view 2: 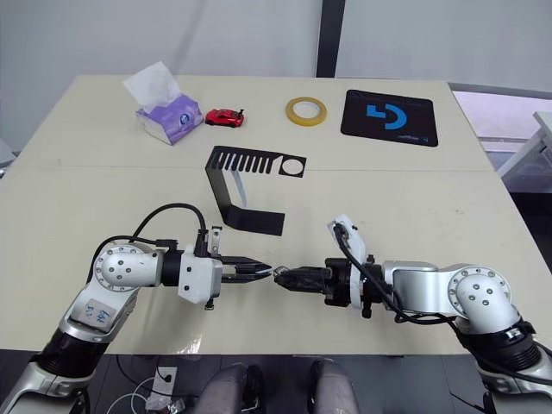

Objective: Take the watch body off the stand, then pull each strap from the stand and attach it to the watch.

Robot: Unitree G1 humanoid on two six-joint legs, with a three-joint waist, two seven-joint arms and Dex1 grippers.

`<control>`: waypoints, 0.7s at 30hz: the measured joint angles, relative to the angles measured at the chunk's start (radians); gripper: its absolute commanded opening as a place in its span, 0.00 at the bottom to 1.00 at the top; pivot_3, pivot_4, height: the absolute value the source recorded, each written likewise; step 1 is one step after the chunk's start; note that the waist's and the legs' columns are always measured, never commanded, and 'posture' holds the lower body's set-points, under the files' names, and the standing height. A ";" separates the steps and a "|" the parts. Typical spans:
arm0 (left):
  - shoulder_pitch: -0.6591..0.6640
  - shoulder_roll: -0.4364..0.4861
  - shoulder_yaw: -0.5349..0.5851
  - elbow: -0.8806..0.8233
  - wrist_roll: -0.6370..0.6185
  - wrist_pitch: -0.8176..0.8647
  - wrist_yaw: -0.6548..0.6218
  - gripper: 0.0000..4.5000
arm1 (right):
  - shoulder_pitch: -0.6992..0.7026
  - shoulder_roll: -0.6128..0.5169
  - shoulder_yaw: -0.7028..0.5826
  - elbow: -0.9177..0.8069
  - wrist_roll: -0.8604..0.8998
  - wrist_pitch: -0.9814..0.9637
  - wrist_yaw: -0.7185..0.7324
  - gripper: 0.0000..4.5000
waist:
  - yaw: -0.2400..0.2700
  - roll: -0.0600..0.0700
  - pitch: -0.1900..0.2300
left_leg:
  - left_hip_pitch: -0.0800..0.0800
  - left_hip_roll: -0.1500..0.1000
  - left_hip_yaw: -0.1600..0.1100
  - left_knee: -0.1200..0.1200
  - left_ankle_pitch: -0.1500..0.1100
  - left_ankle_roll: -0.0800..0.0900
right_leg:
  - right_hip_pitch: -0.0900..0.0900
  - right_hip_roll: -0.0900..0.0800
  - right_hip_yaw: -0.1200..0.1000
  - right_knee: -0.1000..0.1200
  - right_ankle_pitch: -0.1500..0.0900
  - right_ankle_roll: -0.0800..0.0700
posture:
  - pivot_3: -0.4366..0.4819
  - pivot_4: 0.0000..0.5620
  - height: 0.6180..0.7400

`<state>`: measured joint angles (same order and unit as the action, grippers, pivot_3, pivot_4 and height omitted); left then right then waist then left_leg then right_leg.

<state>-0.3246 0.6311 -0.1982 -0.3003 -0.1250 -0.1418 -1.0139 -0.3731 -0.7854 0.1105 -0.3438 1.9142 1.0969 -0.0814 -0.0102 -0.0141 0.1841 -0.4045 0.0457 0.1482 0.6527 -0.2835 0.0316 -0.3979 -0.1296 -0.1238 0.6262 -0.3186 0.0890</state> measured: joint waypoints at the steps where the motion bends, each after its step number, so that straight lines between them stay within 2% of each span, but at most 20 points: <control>1: 0.000 0.000 0.000 0.000 0.000 0.000 0.000 0.00 | 0.003 -0.001 0.000 0.000 0.000 -0.001 0.000 0.35 | 0.003 0.000 0.000 | 0.000 0.000 0.000 0.000 0.000 0.000 | 0.000 0.000 0.000 0.000 0.000 0.000 | 0.48 0.27 1.00; 21: 0.003 0.002 0.000 -0.001 -0.006 0.000 -0.006 0.00 | 0.025 -0.009 0.000 0.001 0.000 -0.009 0.000 0.35 | 0.009 0.000 0.000 | 0.000 0.000 0.000 0.001 0.000 0.000 | 0.000 0.000 0.000 0.000 0.000 0.000 | 0.48 0.27 1.00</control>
<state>-0.3216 0.6335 -0.1981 -0.3010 -0.1310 -0.1422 -1.0196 -0.3476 -0.7940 0.1104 -0.3427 1.9143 1.0877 -0.0815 -0.0010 -0.0141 0.1842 -0.4046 0.0458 0.1482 0.6535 -0.2836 0.0319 -0.3978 -0.1296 -0.1238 0.6264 -0.3185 0.0892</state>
